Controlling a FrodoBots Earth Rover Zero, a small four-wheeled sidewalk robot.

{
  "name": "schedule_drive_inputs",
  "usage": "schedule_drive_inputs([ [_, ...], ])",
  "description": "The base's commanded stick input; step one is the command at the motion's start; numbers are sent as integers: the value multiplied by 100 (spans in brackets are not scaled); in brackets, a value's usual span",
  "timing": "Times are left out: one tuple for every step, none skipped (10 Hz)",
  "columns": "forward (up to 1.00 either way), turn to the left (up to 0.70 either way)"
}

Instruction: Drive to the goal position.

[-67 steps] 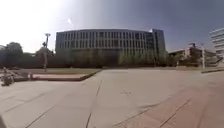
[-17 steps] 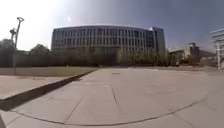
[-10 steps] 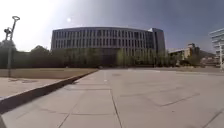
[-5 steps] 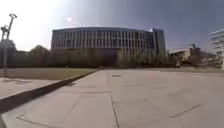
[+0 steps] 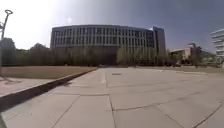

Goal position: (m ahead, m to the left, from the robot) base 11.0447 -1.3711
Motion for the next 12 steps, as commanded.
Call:
schedule_drive_inputs([
  [70, 0],
  [70, 0],
  [70, 0],
  [70, 0],
  [70, 0],
  [70, 0],
  [70, 0],
  [70, 0],
  [70, 0],
  [70, 0],
  [70, 0],
  [70, 0],
])
